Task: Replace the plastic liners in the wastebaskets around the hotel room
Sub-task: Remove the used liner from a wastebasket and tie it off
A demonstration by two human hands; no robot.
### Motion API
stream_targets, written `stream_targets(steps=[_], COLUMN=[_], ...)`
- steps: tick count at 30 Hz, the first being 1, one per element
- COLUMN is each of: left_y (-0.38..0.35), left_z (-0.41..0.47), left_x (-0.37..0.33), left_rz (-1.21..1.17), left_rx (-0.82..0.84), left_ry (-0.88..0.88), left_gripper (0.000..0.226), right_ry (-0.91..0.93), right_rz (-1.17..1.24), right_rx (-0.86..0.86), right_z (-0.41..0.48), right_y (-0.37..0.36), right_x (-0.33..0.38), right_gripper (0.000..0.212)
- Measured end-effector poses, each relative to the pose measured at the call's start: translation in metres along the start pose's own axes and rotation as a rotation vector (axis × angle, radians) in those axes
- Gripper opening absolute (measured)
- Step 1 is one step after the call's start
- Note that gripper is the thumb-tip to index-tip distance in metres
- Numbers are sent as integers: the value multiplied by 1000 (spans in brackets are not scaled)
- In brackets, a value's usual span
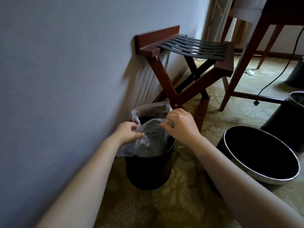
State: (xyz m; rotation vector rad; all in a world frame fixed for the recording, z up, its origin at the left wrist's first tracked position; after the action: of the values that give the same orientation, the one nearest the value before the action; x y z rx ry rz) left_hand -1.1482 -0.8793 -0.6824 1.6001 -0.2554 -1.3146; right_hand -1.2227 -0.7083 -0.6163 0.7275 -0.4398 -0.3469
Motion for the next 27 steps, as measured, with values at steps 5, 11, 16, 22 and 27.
stream_targets(steps=[5, 11, 16, 22, 27], left_y=[5, 40, 66, 79, 27], left_z=[-2, -17, -34, -20, -25], left_x=[-34, -80, -93, -25, 19], left_rz=[124, 326, 408, 171, 201], left_rx=[42, -73, -244, -145, 185], left_ry=[-162, -437, -538, -153, 39], left_gripper=[32, 34, 11, 65, 128], right_ry=[-92, 10, 95, -34, -105], right_rz=[-52, -45, -47, -91, -23], right_rx=[68, 258, 397, 341, 305], right_z=[5, 25, 20, 14, 13], right_y=[-4, -12, -41, -38, -29], right_x=[-10, 32, 53, 28, 10], right_gripper=[16, 77, 35, 14, 12])
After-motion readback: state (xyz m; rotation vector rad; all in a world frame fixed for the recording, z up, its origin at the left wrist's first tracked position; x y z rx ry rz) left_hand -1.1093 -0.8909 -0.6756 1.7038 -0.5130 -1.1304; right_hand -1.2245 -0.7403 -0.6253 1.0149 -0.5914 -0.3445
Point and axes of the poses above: each hand's wrist, its own z-axis towards the middle knuckle, its own y-axis out of the back of the hand, x = y × z, the point moved 9 cm from there along z, towards the middle knuckle, and after that the axes turned 14 degrees about -x, right-handed, at the moved point
